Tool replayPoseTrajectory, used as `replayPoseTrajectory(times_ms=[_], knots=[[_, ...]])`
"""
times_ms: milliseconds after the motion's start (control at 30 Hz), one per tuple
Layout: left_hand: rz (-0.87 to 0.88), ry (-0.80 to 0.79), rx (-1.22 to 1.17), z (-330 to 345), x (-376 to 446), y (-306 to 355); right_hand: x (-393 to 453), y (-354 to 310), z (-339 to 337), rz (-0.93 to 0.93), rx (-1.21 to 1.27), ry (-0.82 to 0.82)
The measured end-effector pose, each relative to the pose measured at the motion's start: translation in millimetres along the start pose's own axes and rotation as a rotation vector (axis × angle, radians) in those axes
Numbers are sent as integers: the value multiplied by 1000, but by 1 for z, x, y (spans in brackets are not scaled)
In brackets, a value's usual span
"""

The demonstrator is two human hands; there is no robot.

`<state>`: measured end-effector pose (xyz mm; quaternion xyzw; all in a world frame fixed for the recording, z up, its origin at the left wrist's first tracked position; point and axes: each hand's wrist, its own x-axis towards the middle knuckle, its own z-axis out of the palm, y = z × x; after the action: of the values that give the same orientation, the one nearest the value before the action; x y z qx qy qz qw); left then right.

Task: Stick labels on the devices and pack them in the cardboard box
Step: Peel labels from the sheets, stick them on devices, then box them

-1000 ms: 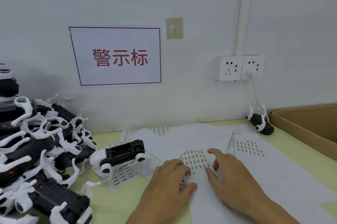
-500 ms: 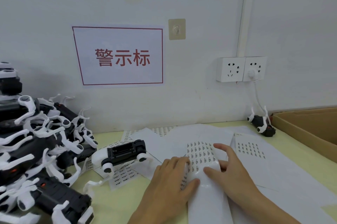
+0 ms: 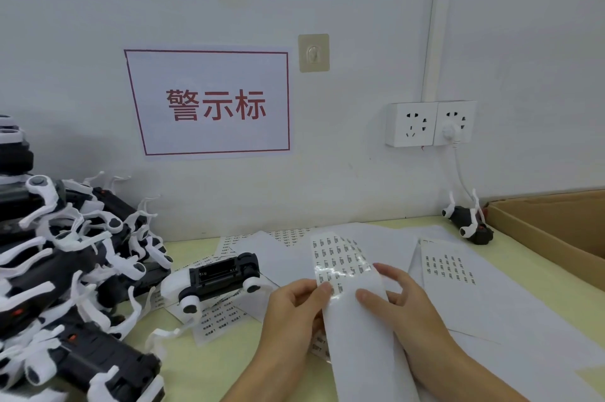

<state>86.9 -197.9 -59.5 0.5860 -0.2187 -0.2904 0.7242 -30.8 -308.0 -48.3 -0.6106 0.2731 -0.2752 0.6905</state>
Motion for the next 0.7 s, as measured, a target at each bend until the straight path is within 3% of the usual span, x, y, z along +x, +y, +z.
replayPoseTrajectory(times_ms=[200,400,700], knots=[[10,-37,-122,-1,0,2,-8,0,2,149,50,-208],[36,-137,-38,-4,-2,2,-8,-1,1,117,16,-171],[17,-166,-30,-5,-3,3,-10,0,2,91,7,-132]])
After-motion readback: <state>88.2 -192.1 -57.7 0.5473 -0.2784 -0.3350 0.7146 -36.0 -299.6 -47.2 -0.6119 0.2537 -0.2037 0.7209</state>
